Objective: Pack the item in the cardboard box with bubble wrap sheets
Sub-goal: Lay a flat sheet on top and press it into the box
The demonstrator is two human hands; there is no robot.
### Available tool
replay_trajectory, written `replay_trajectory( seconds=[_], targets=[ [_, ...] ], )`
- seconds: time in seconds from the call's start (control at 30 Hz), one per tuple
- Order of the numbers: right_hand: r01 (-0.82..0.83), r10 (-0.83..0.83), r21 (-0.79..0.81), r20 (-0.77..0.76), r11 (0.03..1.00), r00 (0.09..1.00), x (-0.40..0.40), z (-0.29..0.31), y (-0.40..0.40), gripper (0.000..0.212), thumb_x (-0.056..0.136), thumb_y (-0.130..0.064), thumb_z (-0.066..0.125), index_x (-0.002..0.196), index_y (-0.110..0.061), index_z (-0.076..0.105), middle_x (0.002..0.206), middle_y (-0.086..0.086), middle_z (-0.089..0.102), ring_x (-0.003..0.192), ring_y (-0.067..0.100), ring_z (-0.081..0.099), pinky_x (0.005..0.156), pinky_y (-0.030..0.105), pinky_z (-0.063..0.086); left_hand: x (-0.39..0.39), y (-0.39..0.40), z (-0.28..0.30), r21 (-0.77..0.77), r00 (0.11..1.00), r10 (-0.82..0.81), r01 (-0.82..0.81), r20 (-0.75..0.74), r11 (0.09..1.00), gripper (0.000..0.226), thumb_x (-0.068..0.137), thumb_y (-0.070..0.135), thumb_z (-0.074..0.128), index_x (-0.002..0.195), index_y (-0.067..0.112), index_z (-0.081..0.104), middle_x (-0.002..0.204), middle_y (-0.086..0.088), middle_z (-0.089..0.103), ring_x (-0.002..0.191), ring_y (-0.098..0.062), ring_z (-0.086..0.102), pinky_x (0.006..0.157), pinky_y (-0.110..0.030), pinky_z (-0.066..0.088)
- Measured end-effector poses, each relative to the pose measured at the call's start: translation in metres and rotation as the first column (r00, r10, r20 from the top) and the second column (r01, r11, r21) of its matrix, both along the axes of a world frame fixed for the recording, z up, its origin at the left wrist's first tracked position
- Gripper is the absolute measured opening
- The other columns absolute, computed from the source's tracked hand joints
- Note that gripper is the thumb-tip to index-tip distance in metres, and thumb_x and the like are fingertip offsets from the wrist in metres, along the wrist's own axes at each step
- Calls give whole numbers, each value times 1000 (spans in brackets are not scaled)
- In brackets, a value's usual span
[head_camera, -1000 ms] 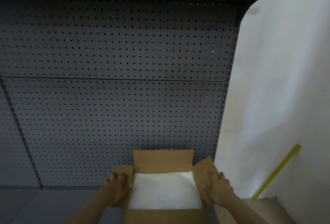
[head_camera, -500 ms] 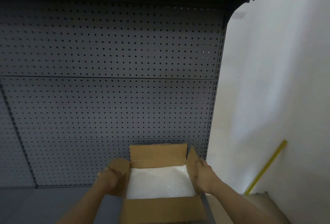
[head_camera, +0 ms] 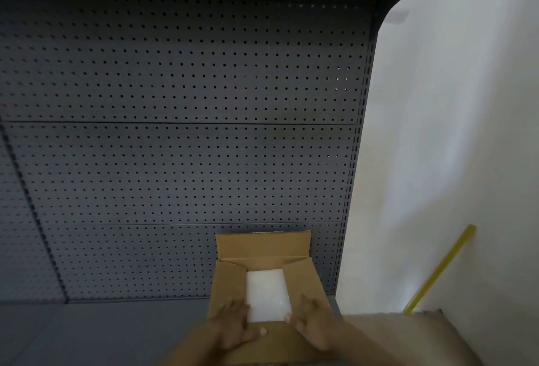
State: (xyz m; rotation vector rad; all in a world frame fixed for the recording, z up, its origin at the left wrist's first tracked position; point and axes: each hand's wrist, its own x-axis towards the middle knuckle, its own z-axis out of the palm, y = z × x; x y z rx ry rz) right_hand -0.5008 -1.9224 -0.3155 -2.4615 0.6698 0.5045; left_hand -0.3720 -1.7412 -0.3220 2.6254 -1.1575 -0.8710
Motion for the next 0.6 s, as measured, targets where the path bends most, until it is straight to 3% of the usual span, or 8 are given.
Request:
replay_trajectory(
  seconds=[0.1,0.23,0.33,0.4,0.6],
  targets=[
    [-41,40,-13,-28,999,999,-2,4,1,125,55,-92,9,153,-15,-3,161,7,3,148,27,5,119,43,13,1,1,4,89,997,-77,78,-12,993,133,48,97,38,153,24,1,162,-7,-4,148,-31,-5,120,-50,5],
    [-69,68,-38,-39,997,997,-2,7,-2,93,88,-72,21,152,-8,-1,161,10,5,148,27,10,120,39,14,3,5,10,188,978,-208,199,31,962,125,53,83,62,150,36,-2,161,0,-2,147,-31,0,119,-53,11],
    [-88,83,-83,-64,993,994,-2,0,-3,87,91,-68,22,152,-8,7,160,10,10,146,27,14,120,41,16,-1,7,6,234,965,-256,236,59,943,125,58,75,69,149,39,-7,160,-2,-11,147,-33,-9,118,-55,6],
    [-126,118,-131,-73,983,990,-5,-5,-1,84,92,-67,21,152,-10,6,161,9,7,148,26,8,121,42,11,-2,9,4,249,962,-264,241,66,938,125,58,74,70,149,39,-8,160,-2,-15,146,-33,-15,118,-55,2],
    [-175,171,-162,-41,971,984,-7,-2,-3,76,95,-62,24,153,-15,9,161,5,6,148,24,4,120,41,8,-3,9,10,228,962,-266,248,55,942,114,61,73,69,149,37,5,159,0,-6,146,-30,-10,117,-48,2]
  ],
)
